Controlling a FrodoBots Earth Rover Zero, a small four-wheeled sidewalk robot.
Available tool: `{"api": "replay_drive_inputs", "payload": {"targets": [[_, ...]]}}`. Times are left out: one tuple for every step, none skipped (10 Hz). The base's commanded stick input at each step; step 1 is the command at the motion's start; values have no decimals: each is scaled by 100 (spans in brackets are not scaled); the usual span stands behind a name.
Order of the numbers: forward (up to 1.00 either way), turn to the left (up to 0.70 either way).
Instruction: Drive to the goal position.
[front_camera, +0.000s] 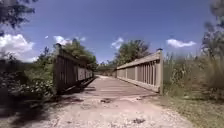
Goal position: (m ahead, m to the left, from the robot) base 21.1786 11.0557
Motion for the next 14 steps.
{"api": "replay_drive_inputs", "payload": {"targets": [[70, -35], [70, -11], [70, 0], [70, 0], [70, 0], [70, 0], [70, 0], [70, 0], [70, 0], [70, 0], [70, 0], [70, 0], [70, 0], [70, 0]]}}
